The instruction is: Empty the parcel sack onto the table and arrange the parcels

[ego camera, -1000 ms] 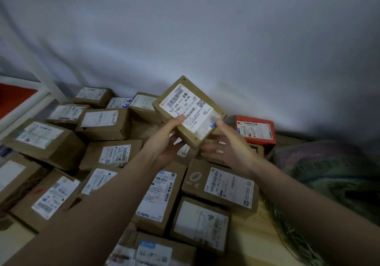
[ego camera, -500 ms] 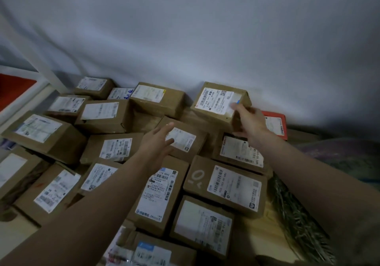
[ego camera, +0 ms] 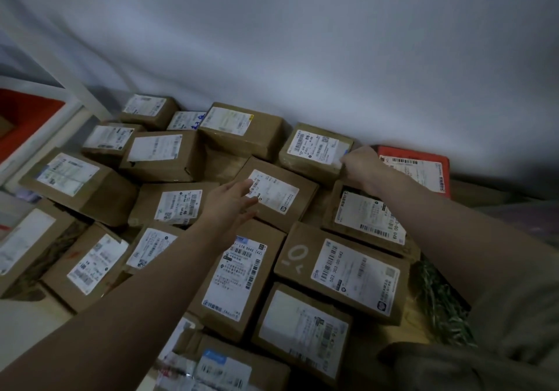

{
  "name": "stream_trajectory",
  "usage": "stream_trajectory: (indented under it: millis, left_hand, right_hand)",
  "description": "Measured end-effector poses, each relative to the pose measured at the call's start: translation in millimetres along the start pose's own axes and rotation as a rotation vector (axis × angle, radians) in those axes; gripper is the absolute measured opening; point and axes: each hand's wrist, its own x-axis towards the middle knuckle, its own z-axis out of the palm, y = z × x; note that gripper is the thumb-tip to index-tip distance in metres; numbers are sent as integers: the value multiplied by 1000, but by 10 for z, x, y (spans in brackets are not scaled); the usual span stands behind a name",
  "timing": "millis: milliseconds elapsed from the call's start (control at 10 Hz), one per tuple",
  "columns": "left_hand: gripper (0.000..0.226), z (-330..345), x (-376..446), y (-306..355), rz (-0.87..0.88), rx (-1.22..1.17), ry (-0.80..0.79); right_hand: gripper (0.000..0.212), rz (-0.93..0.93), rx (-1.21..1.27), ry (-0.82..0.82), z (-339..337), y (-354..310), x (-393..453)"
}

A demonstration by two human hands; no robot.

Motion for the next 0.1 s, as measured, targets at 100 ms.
stream_trajectory:
  millis: [100]
  left_hand:
    - [39, -2, -63, 39, 25, -4, 25]
  right_hand:
    - [28, -64, -5, 63, -67, -2, -115]
